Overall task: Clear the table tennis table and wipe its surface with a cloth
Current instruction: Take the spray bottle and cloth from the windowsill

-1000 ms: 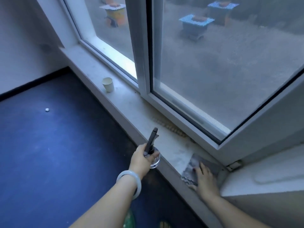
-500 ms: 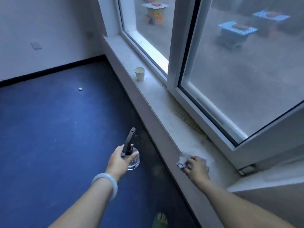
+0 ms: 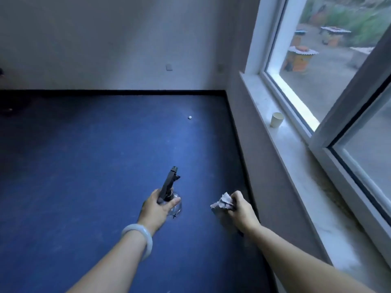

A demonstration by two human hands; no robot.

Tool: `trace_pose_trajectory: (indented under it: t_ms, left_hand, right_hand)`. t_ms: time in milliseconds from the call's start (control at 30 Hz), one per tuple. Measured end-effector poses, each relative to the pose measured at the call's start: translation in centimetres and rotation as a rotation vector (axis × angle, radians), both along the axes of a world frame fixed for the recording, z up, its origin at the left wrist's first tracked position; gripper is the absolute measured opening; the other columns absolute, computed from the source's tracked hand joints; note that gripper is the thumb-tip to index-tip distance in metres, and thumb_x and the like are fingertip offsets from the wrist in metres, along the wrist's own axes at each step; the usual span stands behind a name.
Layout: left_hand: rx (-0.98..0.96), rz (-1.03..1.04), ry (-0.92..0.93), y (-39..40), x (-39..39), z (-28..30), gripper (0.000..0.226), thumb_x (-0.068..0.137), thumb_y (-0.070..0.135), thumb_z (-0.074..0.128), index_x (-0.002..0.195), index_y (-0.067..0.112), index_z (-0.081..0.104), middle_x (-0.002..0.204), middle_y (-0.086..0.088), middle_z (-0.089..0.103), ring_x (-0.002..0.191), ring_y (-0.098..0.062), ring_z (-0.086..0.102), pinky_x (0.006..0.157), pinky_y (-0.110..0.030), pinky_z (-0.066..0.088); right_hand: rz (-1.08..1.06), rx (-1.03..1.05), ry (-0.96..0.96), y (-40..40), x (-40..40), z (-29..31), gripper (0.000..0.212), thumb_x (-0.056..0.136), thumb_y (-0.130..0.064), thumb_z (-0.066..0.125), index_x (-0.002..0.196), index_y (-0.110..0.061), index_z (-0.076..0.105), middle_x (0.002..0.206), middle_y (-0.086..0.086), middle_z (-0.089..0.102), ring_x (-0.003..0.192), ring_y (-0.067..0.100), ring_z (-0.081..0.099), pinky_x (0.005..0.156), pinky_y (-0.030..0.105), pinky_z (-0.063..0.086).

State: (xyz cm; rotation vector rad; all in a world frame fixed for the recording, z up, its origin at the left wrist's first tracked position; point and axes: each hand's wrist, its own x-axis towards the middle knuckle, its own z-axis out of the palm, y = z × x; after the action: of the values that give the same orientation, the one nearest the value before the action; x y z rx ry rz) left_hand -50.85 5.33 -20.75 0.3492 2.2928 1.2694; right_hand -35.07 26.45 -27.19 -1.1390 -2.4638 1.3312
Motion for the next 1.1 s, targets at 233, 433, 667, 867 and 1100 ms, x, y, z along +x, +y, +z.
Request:
trace_pose_trajectory:
  t_ms: [233, 433, 667, 867, 1100]
  left_hand:
    - [0.099, 0.348, 0.085, -20.5, -2.7, 2.7, 0.024, 0.083, 0.023, 0.074, 0.076, 0.041, 0.060, 0.055, 0.026, 0.059, 0.049, 0.013, 0.053, 0.041, -0.003, 0.037]
    - [-0.050, 0.720, 0.170, -39.8, -1.8, 3.2, 0.010, 0.082, 0.040, 0.071, 0.082, 0.032, 0.064, 0.073, 0.012, 0.065, 0.065, 0.001, 0.061, 0.053, -0.017, 0.041]
    - [0.060, 1.144, 0.148, -53.4, 2.8, 1.2, 0.004, 0.086, 0.011, 0.070, 0.087, 0.014, 0.069, 0.063, 0.005, 0.068, 0.056, -0.008, 0.062, 0.050, -0.021, 0.046]
    - [0.269, 1.427, 0.058, -60.4, 6.2, 0.9, 0.010, 0.088, -0.001, 0.065, 0.095, 0.004, 0.061, 0.057, -0.011, 0.057, 0.044, -0.020, 0.047, 0.043, -0.025, 0.040]
    - [0.464, 1.721, 0.081, -67.8, 10.9, 0.7, 0.018, 0.083, 0.005, 0.065, 0.094, 0.004, 0.051, 0.057, -0.017, 0.040, 0.045, -0.021, 0.037, 0.047, -0.030, 0.029]
  right_hand:
    - [0.383, 0.041, -0.014, -16.8, -11.8, 4.6, 0.019, 0.081, -0.027, 0.056, 0.070, -0.016, 0.046, 0.068, -0.005, 0.050, 0.058, 0.012, 0.045, 0.047, 0.021, 0.035]
    - [0.785, -0.001, -0.017, -33.8, -19.3, 6.6, 0.020, 0.093, -0.020, 0.055, 0.074, -0.021, 0.047, 0.066, -0.010, 0.050, 0.058, 0.004, 0.043, 0.052, 0.018, 0.032]
    - [1.185, -0.103, -0.043, -51.6, -23.6, 6.3, 0.020, 0.090, -0.009, 0.055, 0.079, -0.025, 0.053, 0.069, -0.013, 0.054, 0.062, 0.001, 0.048, 0.054, 0.011, 0.034]
    - [1.500, -0.167, -0.110, -65.2, -26.8, 5.9, 0.019, 0.084, -0.004, 0.051, 0.095, -0.016, 0.061, 0.080, -0.005, 0.061, 0.068, 0.006, 0.054, 0.058, 0.008, 0.039]
    - [1.781, -0.267, -0.191, -79.1, -28.1, 6.1, 0.023, 0.086, -0.007, 0.060, 0.101, -0.024, 0.064, 0.097, 0.002, 0.072, 0.095, 0.020, 0.066, 0.089, 0.038, 0.052]
